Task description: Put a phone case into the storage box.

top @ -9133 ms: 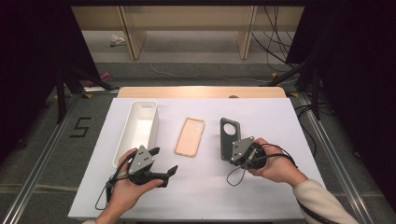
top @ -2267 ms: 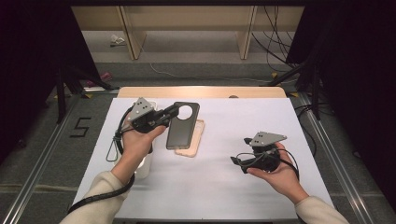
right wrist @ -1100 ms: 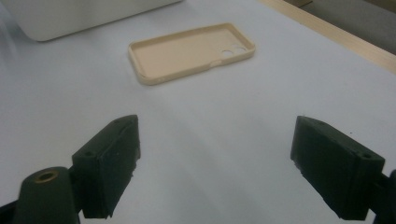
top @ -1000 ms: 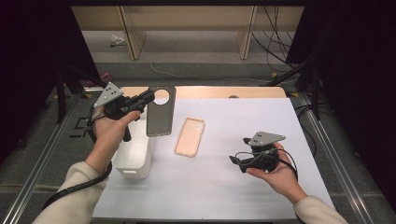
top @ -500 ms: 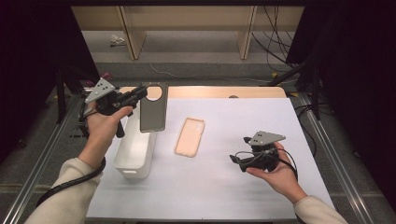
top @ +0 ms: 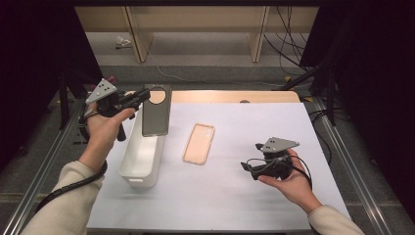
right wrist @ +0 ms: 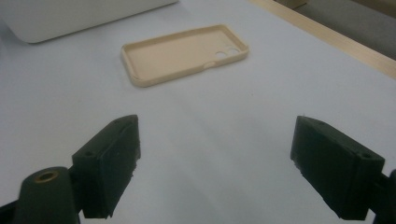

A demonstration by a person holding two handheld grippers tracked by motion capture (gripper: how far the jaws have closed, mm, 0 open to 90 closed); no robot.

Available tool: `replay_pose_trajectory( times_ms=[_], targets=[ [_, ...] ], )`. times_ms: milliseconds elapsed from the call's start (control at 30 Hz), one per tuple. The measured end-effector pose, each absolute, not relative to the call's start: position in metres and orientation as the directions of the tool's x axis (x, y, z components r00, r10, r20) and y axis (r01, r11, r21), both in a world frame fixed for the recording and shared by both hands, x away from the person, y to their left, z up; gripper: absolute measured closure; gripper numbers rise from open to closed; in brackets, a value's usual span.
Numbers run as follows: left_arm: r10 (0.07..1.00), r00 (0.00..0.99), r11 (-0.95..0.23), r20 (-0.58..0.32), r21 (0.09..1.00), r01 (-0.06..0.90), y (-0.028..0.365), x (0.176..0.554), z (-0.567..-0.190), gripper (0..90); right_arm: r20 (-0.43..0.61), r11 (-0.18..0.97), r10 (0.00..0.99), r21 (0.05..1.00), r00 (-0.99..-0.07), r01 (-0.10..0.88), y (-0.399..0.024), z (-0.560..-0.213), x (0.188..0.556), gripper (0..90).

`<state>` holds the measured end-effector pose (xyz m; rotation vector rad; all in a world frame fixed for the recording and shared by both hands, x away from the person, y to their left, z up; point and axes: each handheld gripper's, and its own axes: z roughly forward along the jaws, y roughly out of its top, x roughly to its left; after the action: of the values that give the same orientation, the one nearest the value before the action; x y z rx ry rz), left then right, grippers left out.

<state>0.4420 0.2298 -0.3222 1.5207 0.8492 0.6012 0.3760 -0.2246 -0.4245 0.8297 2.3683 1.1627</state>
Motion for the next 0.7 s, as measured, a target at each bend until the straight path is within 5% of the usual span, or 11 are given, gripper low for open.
replay_pose_trajectory(
  times_ms=[700],
  targets=[
    [0.798,0.596,-0.028,-0.09,0.982,0.186,0.243,0.46,-0.327,81.3,-0.064,0.483,0.647,0.805,-0.759,0.344,-0.225,-0.425,0.377,16.5]
  ],
)
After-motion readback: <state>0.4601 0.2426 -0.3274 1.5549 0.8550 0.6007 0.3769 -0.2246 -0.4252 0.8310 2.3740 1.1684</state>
